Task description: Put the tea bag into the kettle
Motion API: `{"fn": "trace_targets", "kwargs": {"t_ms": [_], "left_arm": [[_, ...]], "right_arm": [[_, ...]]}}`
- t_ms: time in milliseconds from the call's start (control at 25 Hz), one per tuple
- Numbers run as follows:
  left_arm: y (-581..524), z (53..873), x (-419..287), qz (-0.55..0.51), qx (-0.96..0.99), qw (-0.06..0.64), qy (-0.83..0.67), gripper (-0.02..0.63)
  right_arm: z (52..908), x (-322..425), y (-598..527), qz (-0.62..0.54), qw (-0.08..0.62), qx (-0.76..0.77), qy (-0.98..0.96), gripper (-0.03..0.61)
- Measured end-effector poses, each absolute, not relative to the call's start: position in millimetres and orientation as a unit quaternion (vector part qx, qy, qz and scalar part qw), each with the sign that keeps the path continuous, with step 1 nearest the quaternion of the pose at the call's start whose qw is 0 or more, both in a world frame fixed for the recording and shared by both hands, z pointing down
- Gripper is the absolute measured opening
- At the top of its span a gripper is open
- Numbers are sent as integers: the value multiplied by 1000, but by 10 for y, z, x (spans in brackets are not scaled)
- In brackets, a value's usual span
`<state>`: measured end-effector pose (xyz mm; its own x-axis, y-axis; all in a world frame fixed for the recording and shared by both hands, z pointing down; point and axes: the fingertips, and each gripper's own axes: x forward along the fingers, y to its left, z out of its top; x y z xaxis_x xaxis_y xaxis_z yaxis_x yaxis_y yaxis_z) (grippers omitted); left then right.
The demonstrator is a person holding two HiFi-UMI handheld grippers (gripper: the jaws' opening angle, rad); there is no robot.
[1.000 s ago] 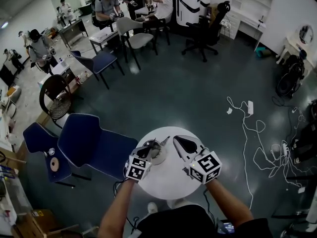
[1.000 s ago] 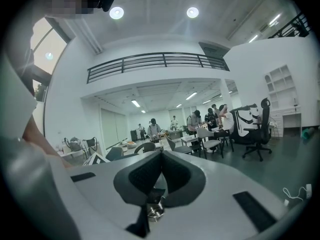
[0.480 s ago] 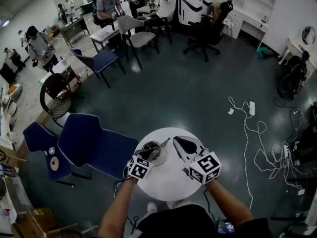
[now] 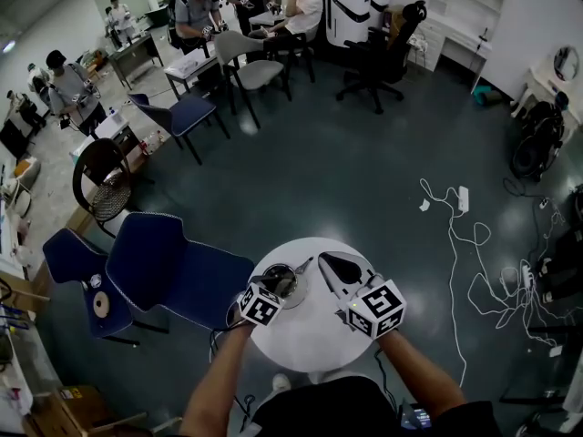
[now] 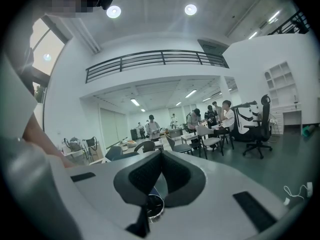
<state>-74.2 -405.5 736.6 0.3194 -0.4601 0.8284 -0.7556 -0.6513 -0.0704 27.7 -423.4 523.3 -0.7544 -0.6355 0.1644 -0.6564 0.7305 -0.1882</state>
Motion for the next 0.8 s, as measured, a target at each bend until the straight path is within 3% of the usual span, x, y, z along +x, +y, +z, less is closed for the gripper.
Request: {"fn": "trace_targets", "kwargs": {"t_ms": [800], "left_arm": [[-4135, 7623, -709, 555, 762, 89, -321, 18]], "right_arm": [[5292, 255, -4248, 132, 42, 350, -926, 18]]}}
